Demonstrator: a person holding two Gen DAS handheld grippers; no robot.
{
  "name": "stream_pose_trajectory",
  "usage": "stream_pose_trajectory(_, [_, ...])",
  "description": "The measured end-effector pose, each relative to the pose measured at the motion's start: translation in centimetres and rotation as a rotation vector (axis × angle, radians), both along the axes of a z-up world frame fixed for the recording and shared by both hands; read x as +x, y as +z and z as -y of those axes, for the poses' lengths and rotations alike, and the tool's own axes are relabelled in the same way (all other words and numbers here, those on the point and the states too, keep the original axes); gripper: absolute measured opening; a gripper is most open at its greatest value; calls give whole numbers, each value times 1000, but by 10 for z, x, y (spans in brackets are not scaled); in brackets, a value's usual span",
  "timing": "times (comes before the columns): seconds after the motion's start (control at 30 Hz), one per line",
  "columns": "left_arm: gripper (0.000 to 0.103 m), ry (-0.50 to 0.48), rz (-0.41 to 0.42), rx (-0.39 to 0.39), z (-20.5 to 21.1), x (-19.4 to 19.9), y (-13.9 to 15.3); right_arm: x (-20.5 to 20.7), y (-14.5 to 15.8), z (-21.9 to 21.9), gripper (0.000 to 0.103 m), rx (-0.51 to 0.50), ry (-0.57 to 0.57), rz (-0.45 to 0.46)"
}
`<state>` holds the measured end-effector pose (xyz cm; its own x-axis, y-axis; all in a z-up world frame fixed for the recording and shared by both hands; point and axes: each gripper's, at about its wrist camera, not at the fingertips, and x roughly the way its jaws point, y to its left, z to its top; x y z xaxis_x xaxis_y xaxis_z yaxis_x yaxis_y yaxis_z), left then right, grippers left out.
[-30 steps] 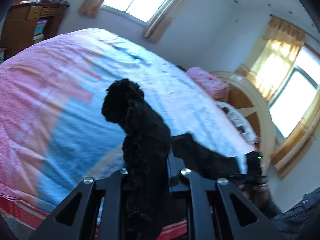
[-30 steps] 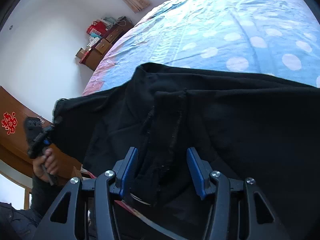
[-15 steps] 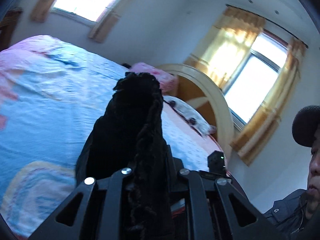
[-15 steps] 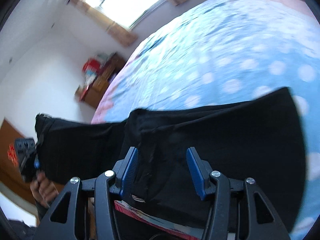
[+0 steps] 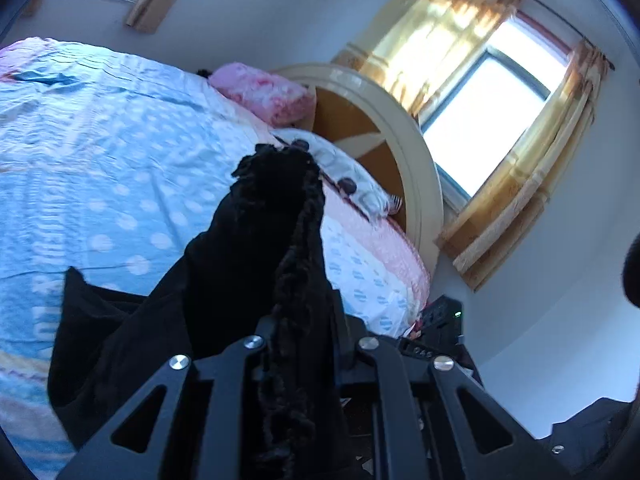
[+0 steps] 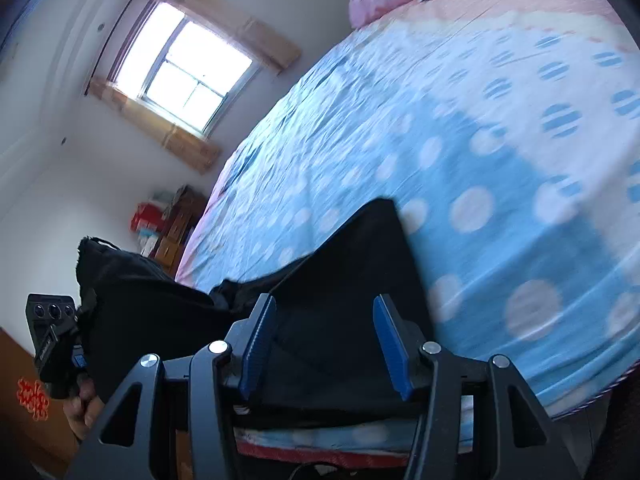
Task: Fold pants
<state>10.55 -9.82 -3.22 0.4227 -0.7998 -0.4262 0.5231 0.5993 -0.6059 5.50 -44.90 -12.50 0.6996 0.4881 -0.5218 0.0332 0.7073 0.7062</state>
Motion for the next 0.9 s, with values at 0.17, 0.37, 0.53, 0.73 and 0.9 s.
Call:
stream_pose_trajectory(0.17, [14, -23, -11, 96, 41, 17, -17, 0, -2, 7, 53, 5, -26, -1])
stream_pose_trajectory(0.37, [14, -59, -55, 169, 84, 30, -58, -1, -13, 21, 53, 18, -89, -30])
stream_pose_trajectory(0.53, [14, -73, -85, 175, 105, 32, -72, -3, -21, 28, 53, 26, -110, -49])
stream_pose_trajectory(0.73, [18, -86, -100, 193, 126, 37, -80, -5, -26, 32, 53, 36, -137, -48])
stream_pose_trajectory(0.9, [41, -125, -92, 177, 146, 33, -75, -9, -26, 39, 53, 39, -175, -37])
